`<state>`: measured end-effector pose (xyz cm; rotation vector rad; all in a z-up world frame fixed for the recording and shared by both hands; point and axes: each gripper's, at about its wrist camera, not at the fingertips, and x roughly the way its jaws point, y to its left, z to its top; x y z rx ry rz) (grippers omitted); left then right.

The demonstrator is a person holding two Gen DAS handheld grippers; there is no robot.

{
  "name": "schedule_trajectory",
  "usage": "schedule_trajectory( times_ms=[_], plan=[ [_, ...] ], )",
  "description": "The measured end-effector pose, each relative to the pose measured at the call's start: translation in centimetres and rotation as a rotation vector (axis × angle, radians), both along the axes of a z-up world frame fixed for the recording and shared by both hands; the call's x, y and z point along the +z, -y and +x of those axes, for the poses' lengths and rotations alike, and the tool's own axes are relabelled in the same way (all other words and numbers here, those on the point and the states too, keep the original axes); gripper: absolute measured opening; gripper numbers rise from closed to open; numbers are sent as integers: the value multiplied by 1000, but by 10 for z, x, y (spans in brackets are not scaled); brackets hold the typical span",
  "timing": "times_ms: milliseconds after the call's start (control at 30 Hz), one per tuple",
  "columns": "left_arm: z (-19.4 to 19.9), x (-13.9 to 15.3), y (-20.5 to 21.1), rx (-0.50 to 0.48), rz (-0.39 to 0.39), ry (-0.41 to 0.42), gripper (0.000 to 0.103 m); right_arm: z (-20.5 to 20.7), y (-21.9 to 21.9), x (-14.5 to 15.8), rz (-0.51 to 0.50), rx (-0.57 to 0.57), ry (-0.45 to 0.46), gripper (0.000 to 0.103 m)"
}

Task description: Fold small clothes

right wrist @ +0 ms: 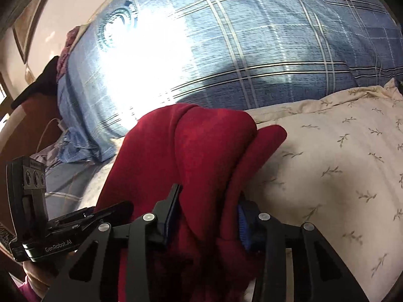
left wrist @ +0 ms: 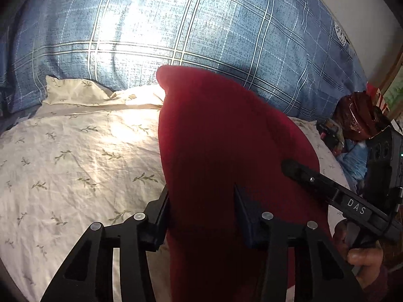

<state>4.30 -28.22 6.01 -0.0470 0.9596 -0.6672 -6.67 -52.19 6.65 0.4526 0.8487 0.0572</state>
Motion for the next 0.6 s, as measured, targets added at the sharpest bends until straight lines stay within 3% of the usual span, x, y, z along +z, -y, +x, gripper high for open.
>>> schedule_trajectory(
  times_ms=[233, 367, 433, 533, 600],
  plan=[
    [-54, 28, -65, 38, 58, -4, 45, -33, -48, 4, 120, 94, -47, 40],
    [-73, 8, -87, 74, 110, -51, 46, -45, -78, -8, 18, 118, -120, 55],
    [-79, 2, -87, 94, 139, -44, 48, -54, -79, 1, -24, 86, -118, 55],
    [-87, 10, -85, 113, 159, 20, 52, -77, -83, 35, -83, 81, -19, 54],
    [-96, 16, -87, 137, 155, 63, 55, -89, -104, 53, -142, 164, 34, 51]
  ],
)
